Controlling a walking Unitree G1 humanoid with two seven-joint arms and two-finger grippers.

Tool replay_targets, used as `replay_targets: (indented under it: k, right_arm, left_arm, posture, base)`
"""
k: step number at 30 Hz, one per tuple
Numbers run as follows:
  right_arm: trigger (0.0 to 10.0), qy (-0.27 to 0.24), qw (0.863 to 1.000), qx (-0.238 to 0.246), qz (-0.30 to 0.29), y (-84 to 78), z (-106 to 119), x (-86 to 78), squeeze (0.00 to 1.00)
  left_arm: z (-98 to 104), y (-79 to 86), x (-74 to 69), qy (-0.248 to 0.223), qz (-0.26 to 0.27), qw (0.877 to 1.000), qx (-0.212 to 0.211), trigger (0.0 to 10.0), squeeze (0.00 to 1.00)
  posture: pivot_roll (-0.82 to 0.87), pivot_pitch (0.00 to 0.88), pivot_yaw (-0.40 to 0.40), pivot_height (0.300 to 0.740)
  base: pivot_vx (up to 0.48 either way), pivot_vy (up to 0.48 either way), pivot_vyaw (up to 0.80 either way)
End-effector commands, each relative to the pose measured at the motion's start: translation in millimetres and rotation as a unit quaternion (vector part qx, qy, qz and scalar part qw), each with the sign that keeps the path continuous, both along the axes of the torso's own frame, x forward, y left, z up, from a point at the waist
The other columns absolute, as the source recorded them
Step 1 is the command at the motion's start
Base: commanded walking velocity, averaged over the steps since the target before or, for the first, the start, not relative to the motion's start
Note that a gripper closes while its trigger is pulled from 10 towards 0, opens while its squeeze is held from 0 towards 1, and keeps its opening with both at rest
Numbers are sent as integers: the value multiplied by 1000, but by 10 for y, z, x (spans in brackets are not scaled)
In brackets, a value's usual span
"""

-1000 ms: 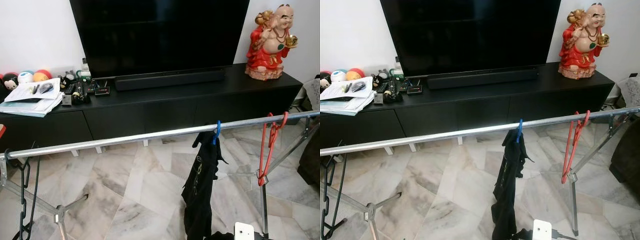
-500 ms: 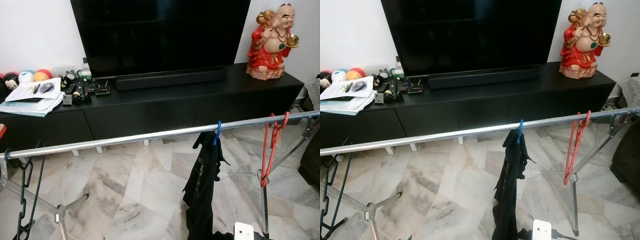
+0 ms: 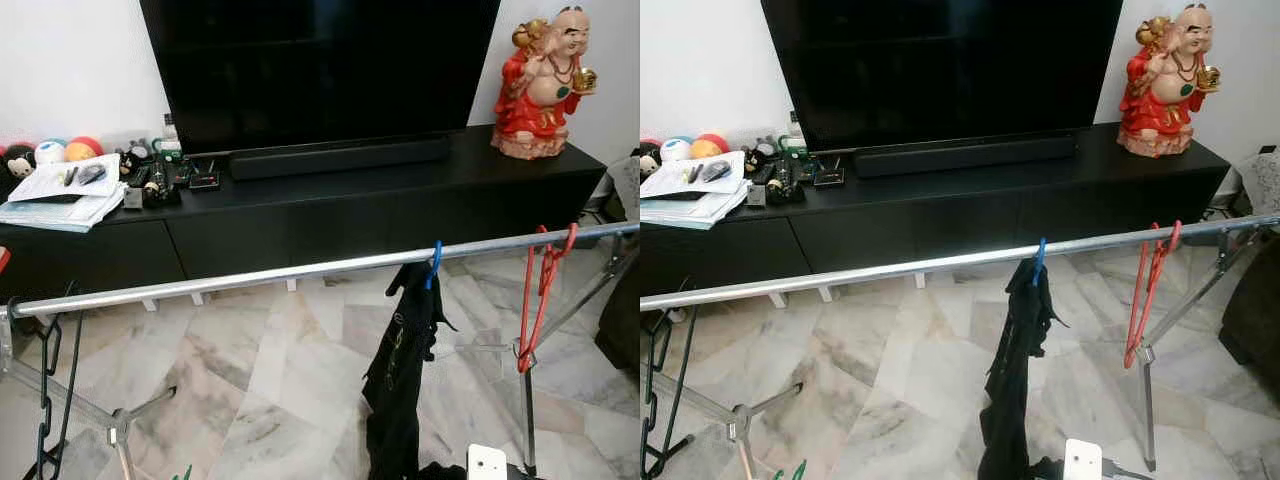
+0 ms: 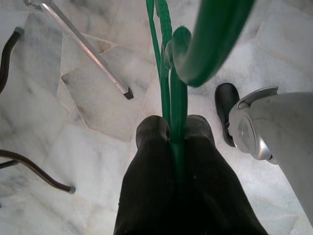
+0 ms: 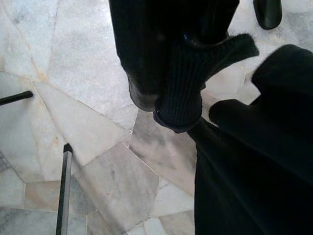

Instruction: Hang hanger

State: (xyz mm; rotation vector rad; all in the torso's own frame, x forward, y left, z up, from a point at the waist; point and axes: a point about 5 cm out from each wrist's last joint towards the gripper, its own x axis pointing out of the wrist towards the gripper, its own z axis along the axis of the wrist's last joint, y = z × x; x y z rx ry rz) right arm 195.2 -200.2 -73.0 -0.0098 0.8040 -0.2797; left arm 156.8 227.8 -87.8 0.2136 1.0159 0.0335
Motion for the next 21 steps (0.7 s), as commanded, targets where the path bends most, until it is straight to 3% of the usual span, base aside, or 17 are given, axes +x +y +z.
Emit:
replay_targets:
  k: [1, 21]
  right_arm:
    - [10000, -3, 1000, 0, 1, 14, 2, 3, 0]
    - [10000, 0, 1000, 1, 2, 11, -4, -7, 0]
  left_arm:
    - [6, -32, 32, -4, -7, 1000, 2, 10000, 0]
    - [9, -90, 64, -9, -8, 1000, -6, 10000, 0]
  posture:
    - [109, 3, 31, 740]
    - [110, 8, 27, 740]
  base:
    - [0, 0, 0]
    - [-244, 0, 0]
